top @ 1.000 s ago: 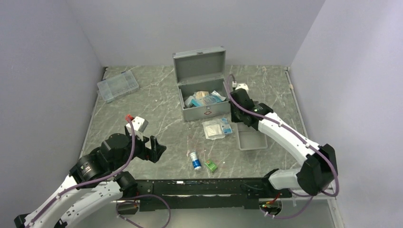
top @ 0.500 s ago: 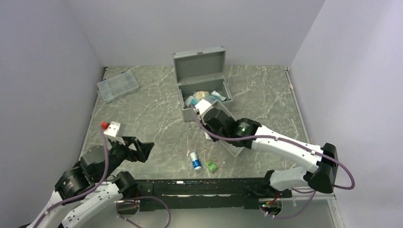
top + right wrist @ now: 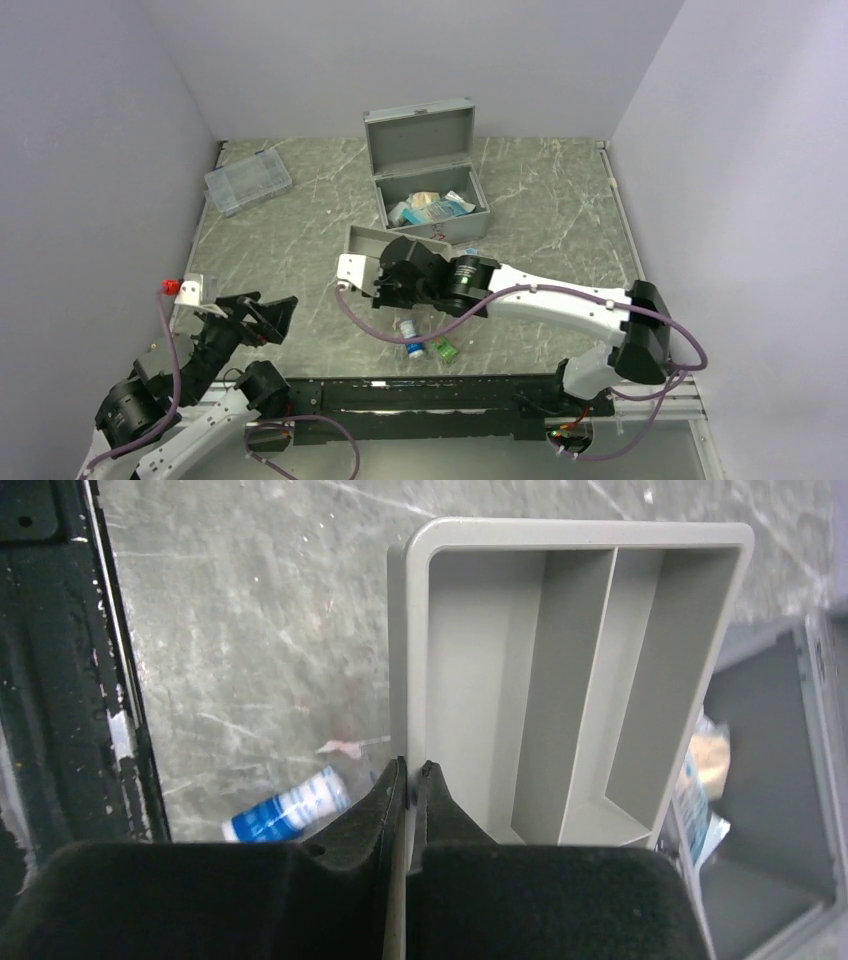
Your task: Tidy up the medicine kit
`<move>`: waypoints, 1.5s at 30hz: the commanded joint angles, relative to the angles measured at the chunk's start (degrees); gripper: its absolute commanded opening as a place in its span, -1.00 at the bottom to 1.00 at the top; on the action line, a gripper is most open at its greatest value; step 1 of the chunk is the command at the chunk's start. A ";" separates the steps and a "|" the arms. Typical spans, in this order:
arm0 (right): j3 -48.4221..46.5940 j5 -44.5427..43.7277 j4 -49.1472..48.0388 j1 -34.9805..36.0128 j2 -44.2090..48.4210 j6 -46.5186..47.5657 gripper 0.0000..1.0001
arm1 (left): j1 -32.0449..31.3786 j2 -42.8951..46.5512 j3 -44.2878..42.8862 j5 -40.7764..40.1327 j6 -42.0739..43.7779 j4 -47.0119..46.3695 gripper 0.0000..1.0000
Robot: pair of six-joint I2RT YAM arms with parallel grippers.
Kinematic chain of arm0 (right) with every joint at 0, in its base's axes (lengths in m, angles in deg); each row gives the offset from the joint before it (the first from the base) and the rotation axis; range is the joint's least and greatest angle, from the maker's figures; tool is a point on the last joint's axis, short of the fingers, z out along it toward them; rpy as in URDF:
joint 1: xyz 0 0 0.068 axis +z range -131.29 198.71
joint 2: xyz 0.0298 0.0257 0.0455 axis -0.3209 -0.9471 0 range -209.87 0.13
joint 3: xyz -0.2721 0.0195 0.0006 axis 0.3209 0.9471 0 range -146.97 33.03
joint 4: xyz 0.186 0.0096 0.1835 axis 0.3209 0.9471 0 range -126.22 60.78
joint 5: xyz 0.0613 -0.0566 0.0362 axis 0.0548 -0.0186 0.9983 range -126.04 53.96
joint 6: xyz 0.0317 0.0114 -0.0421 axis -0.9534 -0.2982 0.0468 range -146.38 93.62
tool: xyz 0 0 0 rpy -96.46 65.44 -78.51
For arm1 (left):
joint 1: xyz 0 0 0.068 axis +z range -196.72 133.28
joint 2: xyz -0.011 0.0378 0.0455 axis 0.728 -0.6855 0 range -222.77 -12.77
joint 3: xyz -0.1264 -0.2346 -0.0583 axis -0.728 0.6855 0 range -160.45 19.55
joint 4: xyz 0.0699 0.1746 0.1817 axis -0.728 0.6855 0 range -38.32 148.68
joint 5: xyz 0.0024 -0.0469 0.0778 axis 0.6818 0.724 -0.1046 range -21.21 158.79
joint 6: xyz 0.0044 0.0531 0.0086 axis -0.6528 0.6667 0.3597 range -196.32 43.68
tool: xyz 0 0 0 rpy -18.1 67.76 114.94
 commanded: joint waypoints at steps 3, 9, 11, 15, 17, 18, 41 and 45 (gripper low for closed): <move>-6.27 8.70 -7.63 -0.18 -7.45 11.10 -1.00 | -0.21 1.62 -1.24 -3.33 -2.23 0.69 0.99; -11.67 13.91 -7.35 -3.15 -16.63 10.38 -1.00 | -0.18 1.59 -1.14 -3.25 -2.31 0.55 0.99; -12.88 14.01 -7.42 -3.68 -18.75 10.57 -1.00 | -0.21 1.62 -1.17 -3.08 -2.18 0.52 0.99; -14.10 14.17 -7.21 -5.13 -21.56 10.84 -1.00 | -0.17 1.63 -1.20 -2.91 -2.16 0.57 0.99; -13.63 13.66 -7.93 -5.78 -22.23 11.01 -1.00 | -0.22 1.56 -1.19 -2.99 -2.15 0.61 0.99; -13.42 13.13 -8.34 -6.05 -22.59 11.24 -1.00 | -0.23 1.59 -1.21 -3.03 -2.15 0.58 0.99; -6.54 18.50 -15.40 -9.52 -28.04 5.97 -1.00 | -0.19 1.30 -1.12 -3.48 -2.32 0.70 0.99; -6.83 20.80 -14.36 -9.62 -28.59 4.61 -1.00 | -0.21 1.02 -1.12 -3.53 -2.28 0.71 0.99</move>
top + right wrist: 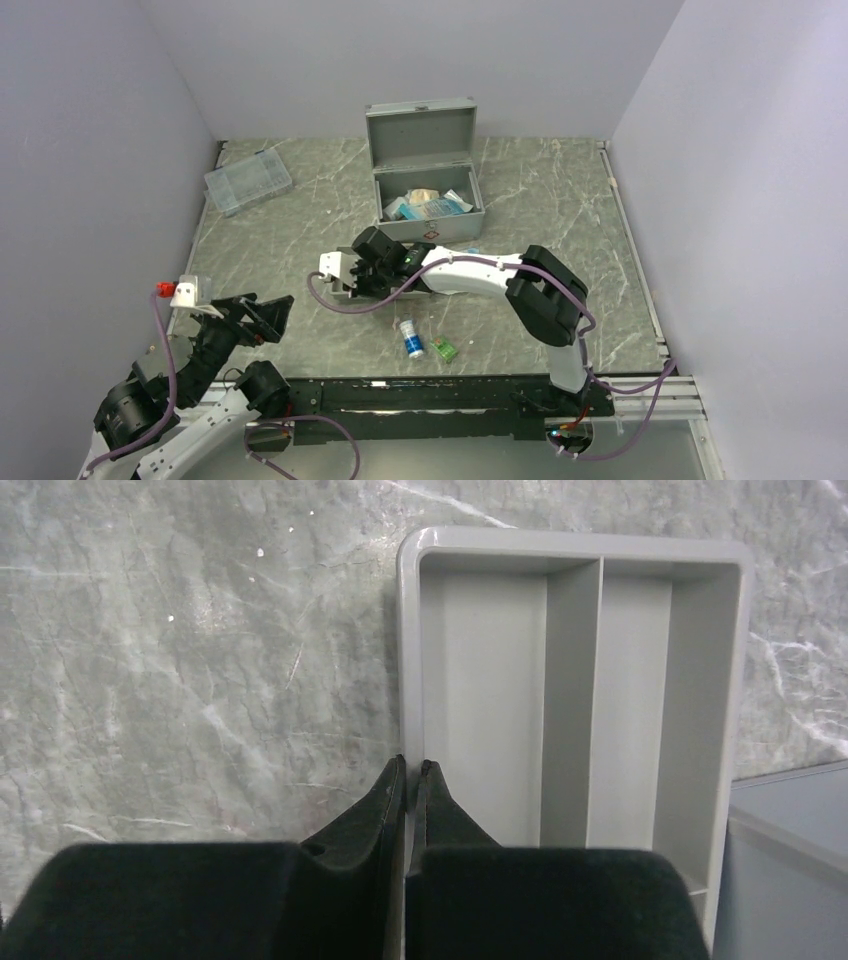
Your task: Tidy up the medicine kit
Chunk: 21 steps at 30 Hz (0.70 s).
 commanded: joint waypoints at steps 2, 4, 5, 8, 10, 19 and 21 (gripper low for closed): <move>-1.34 4.60 -1.33 -1.12 -0.83 -3.33 -1.00 | -0.16 -0.22 -1.13 -1.05 -0.33 -0.55 0.99; -2.98 5.60 0.10 -1.33 -1.59 -4.06 -1.00 | -0.17 -0.23 -1.12 -1.10 -0.40 -0.51 0.99; -3.74 5.88 1.03 -1.48 -1.83 -4.34 -1.00 | -0.23 -0.23 -1.13 -1.11 -0.42 -0.50 0.99; -4.91 5.99 2.79 -1.81 -1.61 -5.43 -0.68 | -0.22 -0.28 -1.11 -0.99 -0.42 -0.53 0.99; -3.97 5.27 2.17 -1.82 -0.18 -6.08 -0.37 | -0.19 -0.26 -1.13 -1.07 -0.42 -0.54 0.99; 1.22 -6.78 -0.91 -1.92 10.50 -11.58 -0.09 | -0.19 -0.62 -1.13 -0.94 -0.32 -0.61 0.99; 2.88 -11.04 -1.55 -2.31 13.78 -14.61 -0.07 | -0.22 -0.52 -1.13 -0.89 -0.38 -0.57 0.99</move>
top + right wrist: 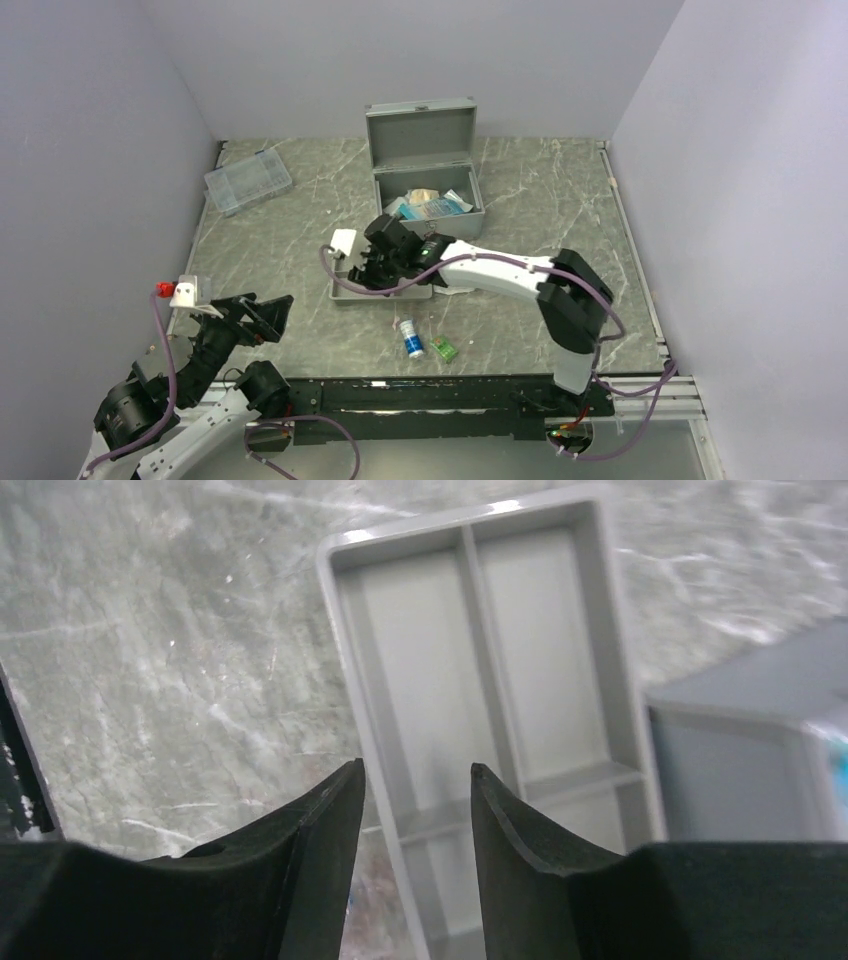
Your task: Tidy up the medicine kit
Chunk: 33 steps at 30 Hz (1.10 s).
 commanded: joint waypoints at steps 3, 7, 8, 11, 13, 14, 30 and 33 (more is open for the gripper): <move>6.21 -14.00 -4.43 -1.48 14.68 -11.32 0.02 | -0.19 -0.41 -1.03 -0.54 -0.19 -0.69 0.99; 10.13 -20.42 -2.91 -3.07 20.25 -18.34 0.07 | -0.18 -0.75 -1.04 -0.50 -0.06 -0.83 0.99; 11.07 -22.91 -2.28 -3.44 21.33 -19.88 0.07 | -0.18 -0.85 -0.97 -0.45 -0.03 -0.90 0.99; 13.16 -30.25 1.07 -5.60 24.25 -25.55 0.08 | -0.17 -1.22 -0.94 -0.21 0.08 -1.10 0.99; 14.69 -31.14 3.22 -9.23 26.13 -29.31 0.10 | -0.21 -1.68 -0.92 -0.14 0.20 -1.20 0.99; 15.79 -29.64 3.74 -10.92 27.16 -30.64 0.10 | -0.24 -1.95 -0.95 -0.09 0.15 -1.14 0.99; 26.58 -14.77 1.75 -26.41 28.44 -38.67 0.08 | -0.10 -3.12 -0.86 0.18 0.57 -1.47 0.99; 27.50 -11.90 -0.25 -29.48 26.45 -38.88 0.06 | -0.10 -3.13 -0.80 0.20 0.53 -1.47 0.99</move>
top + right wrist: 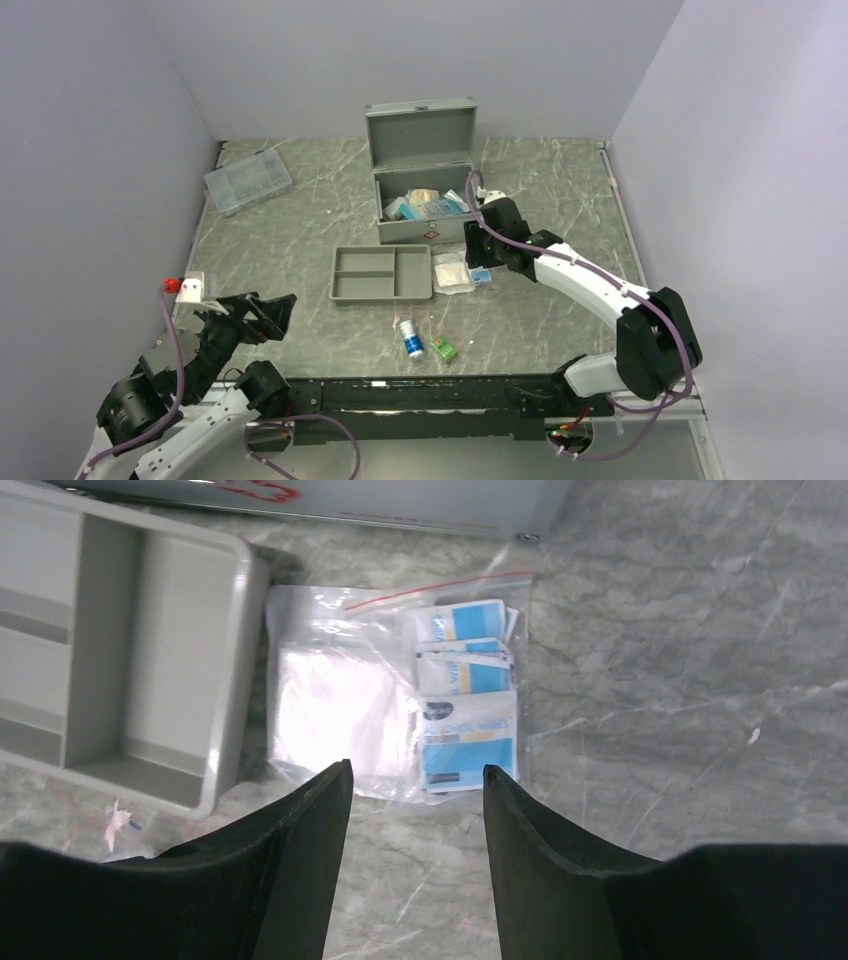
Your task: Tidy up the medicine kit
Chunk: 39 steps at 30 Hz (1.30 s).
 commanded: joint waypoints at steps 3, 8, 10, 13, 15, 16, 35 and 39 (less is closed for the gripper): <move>1.36 6.46 -5.07 -4.28 -4.86 -2.02 0.05 | -0.11 -1.24 -0.81 0.14 0.43 -1.45 0.99; 1.20 9.25 -7.28 -4.93 -8.47 -2.12 0.02 | -0.09 -1.22 -0.83 0.11 0.42 -1.44 0.99; 1.03 9.19 -7.80 -5.14 -9.50 -2.23 0.01 | -0.15 -1.26 -0.86 0.09 0.33 -1.46 0.99; 0.99 8.89 -8.47 -5.75 -10.62 -2.48 -0.02 | -0.07 -1.19 -0.93 0.06 0.32 -1.29 0.99; 1.10 8.83 -8.83 -6.44 -11.04 -2.50 -0.04 | -0.13 -1.19 -0.94 0.00 0.31 -1.27 0.99; 1.17 8.72 -8.86 -6.67 -11.33 -2.42 -0.07 | -0.13 -1.15 -0.89 -0.09 0.26 -1.27 0.99; 2.44 8.34 -7.91 -7.89 -7.28 -0.41 -1.00 | -0.07 -0.55 -0.86 -0.02 0.22 -1.27 0.99; 2.68 8.39 -6.09 -7.20 -2.06 1.20 -1.00 | -0.11 -0.61 -0.86 0.10 0.30 -1.40 0.99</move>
